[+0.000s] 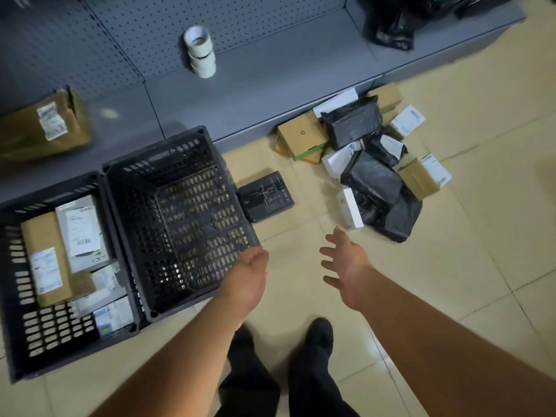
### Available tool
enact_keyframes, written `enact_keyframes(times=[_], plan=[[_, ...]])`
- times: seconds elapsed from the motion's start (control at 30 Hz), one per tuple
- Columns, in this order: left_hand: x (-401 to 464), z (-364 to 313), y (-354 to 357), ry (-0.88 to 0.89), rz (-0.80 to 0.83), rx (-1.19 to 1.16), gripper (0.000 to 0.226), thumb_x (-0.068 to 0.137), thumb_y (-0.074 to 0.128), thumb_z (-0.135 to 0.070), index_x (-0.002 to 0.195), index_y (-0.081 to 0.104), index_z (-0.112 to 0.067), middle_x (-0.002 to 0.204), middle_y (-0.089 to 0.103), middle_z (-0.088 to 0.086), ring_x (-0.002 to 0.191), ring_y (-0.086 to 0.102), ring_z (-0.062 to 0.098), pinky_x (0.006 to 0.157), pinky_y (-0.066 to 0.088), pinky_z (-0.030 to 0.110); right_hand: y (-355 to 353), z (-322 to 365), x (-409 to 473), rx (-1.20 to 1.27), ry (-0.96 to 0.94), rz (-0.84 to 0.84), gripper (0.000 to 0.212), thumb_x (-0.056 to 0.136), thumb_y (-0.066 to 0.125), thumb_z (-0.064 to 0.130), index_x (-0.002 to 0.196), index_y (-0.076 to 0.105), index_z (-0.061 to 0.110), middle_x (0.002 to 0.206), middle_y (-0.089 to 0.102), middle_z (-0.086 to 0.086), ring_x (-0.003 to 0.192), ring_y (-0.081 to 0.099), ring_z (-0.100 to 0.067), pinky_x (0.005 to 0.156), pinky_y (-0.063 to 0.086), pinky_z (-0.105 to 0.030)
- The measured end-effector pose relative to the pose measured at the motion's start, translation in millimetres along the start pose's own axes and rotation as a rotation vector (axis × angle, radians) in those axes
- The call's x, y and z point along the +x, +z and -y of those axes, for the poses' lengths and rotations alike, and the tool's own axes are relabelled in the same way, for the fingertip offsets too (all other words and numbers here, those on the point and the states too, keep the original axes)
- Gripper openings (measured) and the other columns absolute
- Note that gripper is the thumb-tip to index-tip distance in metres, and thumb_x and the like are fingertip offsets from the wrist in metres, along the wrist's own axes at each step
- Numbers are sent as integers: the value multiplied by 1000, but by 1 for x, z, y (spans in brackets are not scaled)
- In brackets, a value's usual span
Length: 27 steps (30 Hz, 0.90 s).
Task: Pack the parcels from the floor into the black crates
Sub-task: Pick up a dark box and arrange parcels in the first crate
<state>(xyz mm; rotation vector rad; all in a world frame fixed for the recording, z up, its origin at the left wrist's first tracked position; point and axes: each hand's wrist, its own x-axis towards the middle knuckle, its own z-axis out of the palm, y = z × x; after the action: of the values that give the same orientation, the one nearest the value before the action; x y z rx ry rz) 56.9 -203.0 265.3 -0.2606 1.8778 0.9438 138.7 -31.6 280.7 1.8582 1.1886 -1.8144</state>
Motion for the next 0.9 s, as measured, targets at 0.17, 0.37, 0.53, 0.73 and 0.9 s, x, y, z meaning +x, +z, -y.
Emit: enact_keyframes(times=[0.17, 0.37, 0.53, 0.73, 0.9], plan=[[28, -28, 13, -25, 33, 10, 44, 98, 44, -48, 139, 53, -35, 132, 61, -8, 118, 63, 16, 110, 45, 49, 4, 20, 28, -59, -8, -3, 49, 101, 31, 54, 132, 58, 27, 129, 63, 3, 116, 57, -24, 106, 45, -46], [68, -54, 13, -78, 82, 36, 59, 89, 40, -57, 143, 50, -35, 140, 58, -2, 125, 58, 25, 109, 45, 51, 17, 53, 70, -159, -60, -39, 54, 102, 28, 56, 136, 57, 25, 131, 63, 2, 99, 62, -22, 104, 46, -48], [108, -65, 6, -134, 63, 53, 54, 93, 40, -56, 142, 50, -35, 127, 62, -4, 117, 61, 23, 105, 49, 48, 31, 77, 108, -197, -17, -28, 59, 98, 28, 61, 138, 55, 27, 132, 62, 3, 127, 52, -25, 112, 36, -53], [157, -70, 12, -183, 6, 40, 43, 101, 41, -53, 137, 53, -34, 123, 63, -5, 110, 59, 18, 90, 47, 38, 41, 95, 155, -315, -24, -5, 63, 100, 23, 61, 144, 51, 26, 139, 60, 0, 130, 51, -24, 115, 33, -50], [194, -83, 22, -181, -57, 1, 44, 104, 42, -50, 142, 52, -30, 124, 57, -7, 101, 50, 14, 86, 36, 30, 50, 115, 204, -480, -79, 53, 59, 106, 22, 50, 146, 46, 15, 146, 52, -10, 134, 47, -32, 114, 35, -52]])
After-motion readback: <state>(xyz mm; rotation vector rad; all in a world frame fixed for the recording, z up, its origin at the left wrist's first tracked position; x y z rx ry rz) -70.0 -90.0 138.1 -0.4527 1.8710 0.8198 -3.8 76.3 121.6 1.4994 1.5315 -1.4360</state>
